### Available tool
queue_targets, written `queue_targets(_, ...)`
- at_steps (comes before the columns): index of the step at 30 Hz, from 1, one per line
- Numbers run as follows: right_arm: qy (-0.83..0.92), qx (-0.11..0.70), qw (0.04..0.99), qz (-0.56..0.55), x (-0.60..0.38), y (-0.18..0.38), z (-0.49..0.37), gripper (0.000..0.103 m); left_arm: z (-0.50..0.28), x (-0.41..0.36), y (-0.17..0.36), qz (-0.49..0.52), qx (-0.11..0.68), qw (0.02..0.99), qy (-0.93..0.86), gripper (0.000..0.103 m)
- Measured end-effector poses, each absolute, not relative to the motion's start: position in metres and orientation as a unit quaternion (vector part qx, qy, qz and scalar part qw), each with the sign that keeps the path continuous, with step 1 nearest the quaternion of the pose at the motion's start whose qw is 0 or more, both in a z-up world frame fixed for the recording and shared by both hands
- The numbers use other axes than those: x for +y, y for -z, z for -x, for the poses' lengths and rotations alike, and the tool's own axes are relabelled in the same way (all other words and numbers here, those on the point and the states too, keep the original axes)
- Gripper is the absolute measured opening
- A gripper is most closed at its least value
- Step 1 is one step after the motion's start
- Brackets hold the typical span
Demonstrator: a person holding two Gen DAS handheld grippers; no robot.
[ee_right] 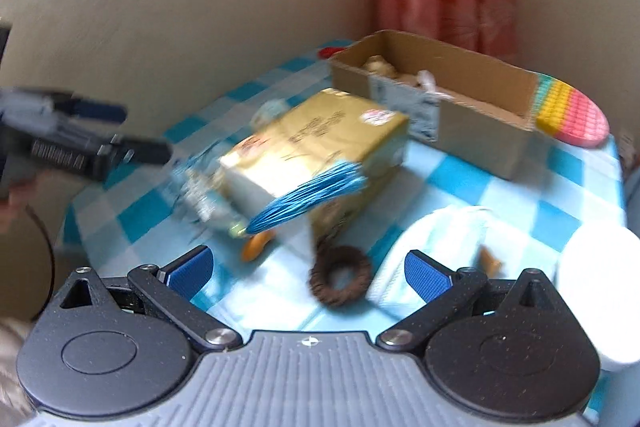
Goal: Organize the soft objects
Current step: 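Move the right gripper back toward the brown hair tie on the table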
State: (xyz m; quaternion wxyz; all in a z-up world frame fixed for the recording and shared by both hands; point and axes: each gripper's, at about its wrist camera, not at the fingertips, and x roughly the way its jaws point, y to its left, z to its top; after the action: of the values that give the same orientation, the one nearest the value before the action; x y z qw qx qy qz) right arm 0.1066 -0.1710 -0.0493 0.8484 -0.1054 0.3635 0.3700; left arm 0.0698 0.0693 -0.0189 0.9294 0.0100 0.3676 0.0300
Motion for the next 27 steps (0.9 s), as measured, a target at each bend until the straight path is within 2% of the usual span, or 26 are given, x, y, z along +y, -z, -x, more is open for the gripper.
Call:
queue_targets(18,-0.392,0.384,0.814,0.187,-0.128,0.087,-0.129,0.103,-0.070,0.077,0.024,0.004,0.379,0.925,-0.036,0.102)
queue_targets(27,-0.410,0.407,0.795,0.187,-0.133,0.090,-0.101,0.103,-0.066,0.078,0.027,0.005,0.381,0.924,-0.024,0.102)
